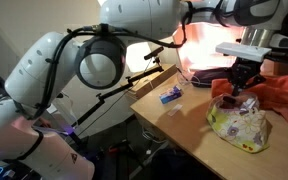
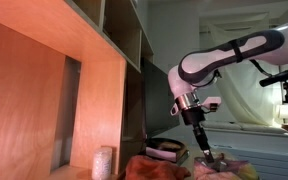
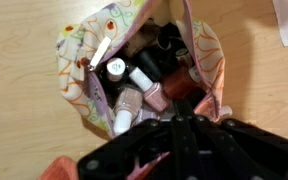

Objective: Take the blue and the orange nail polish bottles out of the little bag

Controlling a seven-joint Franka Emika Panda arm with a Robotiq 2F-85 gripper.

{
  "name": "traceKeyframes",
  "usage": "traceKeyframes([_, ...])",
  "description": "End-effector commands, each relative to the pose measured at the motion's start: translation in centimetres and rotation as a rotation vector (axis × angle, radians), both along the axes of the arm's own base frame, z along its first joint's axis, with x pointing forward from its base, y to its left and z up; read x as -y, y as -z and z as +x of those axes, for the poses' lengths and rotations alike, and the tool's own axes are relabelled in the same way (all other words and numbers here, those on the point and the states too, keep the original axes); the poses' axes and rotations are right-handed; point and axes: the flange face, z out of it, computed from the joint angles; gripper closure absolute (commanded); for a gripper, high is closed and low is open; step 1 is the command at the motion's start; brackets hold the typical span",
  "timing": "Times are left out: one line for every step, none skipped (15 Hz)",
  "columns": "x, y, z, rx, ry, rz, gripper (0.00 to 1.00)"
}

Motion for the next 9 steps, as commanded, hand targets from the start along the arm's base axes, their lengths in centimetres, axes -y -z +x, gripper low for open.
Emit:
traceKeyframes([0.1, -0.9, 0.2, 0.012, 0.008, -0.029, 0.96])
traceKeyframes([0.2, -0.7, 0.1, 0.008, 0.018, -0.029, 0.73])
traceKeyframes([0.4, -0.6, 0.1, 0.005, 0.028, -0.036, 0.71])
traceKeyframes([0.5, -0.6, 0.1, 0.007, 0.038, -0.04, 0.7])
traceKeyframes([0.7, -0.6, 0.2, 0.013, 0.051, -0.043, 0.64])
traceKeyframes([0.9, -0.6, 0.2, 0.012, 0.052, -0.049, 0.56])
traceKeyframes([1.1, -0.5, 0.1, 0.009, 0.057, -0.053, 0.49])
traceKeyframes([1.2, -0.5, 0.2, 0.01, 0.063, -0.051, 0.4])
traceKeyframes([1.3, -0.5, 0.1, 0.007, 0.07, -0.054, 0.34])
